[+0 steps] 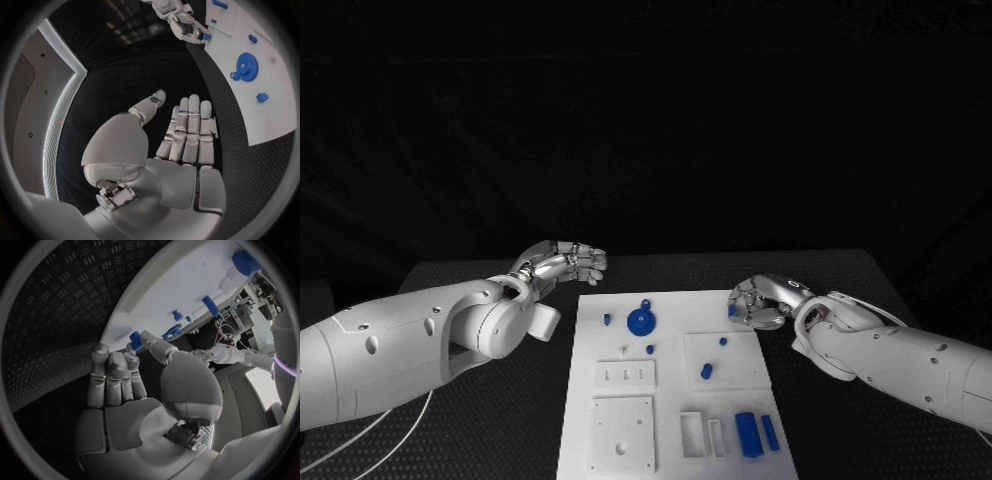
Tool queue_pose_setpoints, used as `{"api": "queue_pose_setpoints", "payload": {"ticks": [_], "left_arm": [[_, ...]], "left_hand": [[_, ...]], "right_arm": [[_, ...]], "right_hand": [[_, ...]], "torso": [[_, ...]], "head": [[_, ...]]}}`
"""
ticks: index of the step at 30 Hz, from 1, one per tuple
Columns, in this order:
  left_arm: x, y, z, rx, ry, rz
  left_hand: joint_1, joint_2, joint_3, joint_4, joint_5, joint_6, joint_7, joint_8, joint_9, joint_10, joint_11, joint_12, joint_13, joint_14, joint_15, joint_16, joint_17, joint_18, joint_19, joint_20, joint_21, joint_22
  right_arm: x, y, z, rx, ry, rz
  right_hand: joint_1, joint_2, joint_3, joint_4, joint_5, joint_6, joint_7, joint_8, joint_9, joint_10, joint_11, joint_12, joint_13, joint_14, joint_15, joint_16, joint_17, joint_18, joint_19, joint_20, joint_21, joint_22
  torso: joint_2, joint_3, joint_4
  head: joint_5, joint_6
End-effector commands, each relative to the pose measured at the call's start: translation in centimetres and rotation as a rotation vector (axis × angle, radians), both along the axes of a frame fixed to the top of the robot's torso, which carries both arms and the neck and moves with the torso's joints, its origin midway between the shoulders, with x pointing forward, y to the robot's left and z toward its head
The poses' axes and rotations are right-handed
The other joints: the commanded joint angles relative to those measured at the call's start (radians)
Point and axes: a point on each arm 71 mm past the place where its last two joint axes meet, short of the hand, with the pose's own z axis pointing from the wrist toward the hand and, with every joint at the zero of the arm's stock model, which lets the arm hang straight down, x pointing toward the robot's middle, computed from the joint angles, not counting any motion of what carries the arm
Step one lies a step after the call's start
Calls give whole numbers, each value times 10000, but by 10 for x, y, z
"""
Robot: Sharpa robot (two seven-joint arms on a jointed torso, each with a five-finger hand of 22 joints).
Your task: Assemble the parts on the task board
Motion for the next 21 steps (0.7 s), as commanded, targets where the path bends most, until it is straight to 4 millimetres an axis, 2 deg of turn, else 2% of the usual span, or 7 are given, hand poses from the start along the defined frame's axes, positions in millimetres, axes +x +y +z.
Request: {"api": "queue_pose_setpoints", "payload": {"ticks": [1, 7, 10, 11, 16, 21], "left_arm": [[-2, -4, -2, 558, 192, -494], [-4, -7, -8, 1278, 794, -1000], [-7, -11, -13, 1734, 1427, -1487], [-8, -12, -13, 1898, 1530, -1608], [-13, -23, -16, 2889, 1994, -2506], [-16, -34, -18, 3880, 2151, -3246]], "left_hand": [[-305, 13, -68, 231, 39, 271, -98, 136, 43, 349, -152, 172, 105, 301, -134, 198, 101, 237, 252, -143, 167, 201], [-948, -3, -289, 710, -96, 669, -257, 211, 73, 892, -415, 400, 352, 768, -409, 552, 371, 242, 611, -402, 492, 222], [-1388, -52, -467, 1024, -213, 857, -337, 229, 86, 1184, -567, 535, 521, 989, -578, 833, 569, 256, 814, -563, 734, 234], [-1675, -40, -558, 1239, -270, 901, -353, 223, 86, 1253, -604, 565, 573, 1036, -618, 914, 625, 252, 854, -606, 798, 232], [-2172, -119, -740, 1685, -358, 1005, -403, 145, 73, 1591, -790, 767, 863, 1246, -838, 1364, 913, 265, 1043, -833, 1174, 243], [-2618, -200, -921, 2133, -394, 1054, -434, 94, 74, 1739, -880, 939, 1082, 1316, -967, 1683, 1103, 263, 1122, -970, 1447, 238]], "right_arm": [[-2, 2, 3, -159, -321, -148], [-3, 13, 13, -319, -522, -52], [-4, 24, 22, -488, -611, 133], [-4, 28, 24, -538, -619, 201], [-9, 58, 38, -727, -729, 764], [-16, 91, 51, -713, -1002, 1360]], "right_hand": [[-21, 52, 7, -46, -44, 478, 303, 69, 127, 28, -81, 45, -15, -3, -92, 17, 17, 392, 46, -25, 37, 179], [-66, 8, 14, -30, -44, 487, 291, 66, 129, 40, -96, 40, -19, 14, -109, 23, 23, 392, 77, -43, 44, 170], [-85, -46, 30, -24, -43, 491, 282, 62, 130, 52, -105, 37, -23, 29, -121, 26, 26, 392, 103, -61, 48, 163], [-92, -54, 35, -17, -43, 494, 280, 62, 130, 56, -108, 36, -24, 33, -123, 27, 27, 392, 111, -65, 49, 161], [-175, -167, 51, 50, -43, 502, 272, 53, 132, 79, -117, 28, -32, 56, -135, 26, 30, 392, 154, -88, 48, 146], [-152, -273, 139, 86, -43, 509, 264, 42, 134, 98, -125, 15, -43, 74, -142, 21, 35, 392, 189, -121, 36, 129]], "torso": [[-9, 2, -14], [-22, 0, -32], [-50, 8, -61], [-61, 4, -66], [-117, -15, -76], [-170, -30, -63]], "head": [[6, 33], [22, 88], [76, 103], [93, 104], [151, 142], [157, 158]]}}
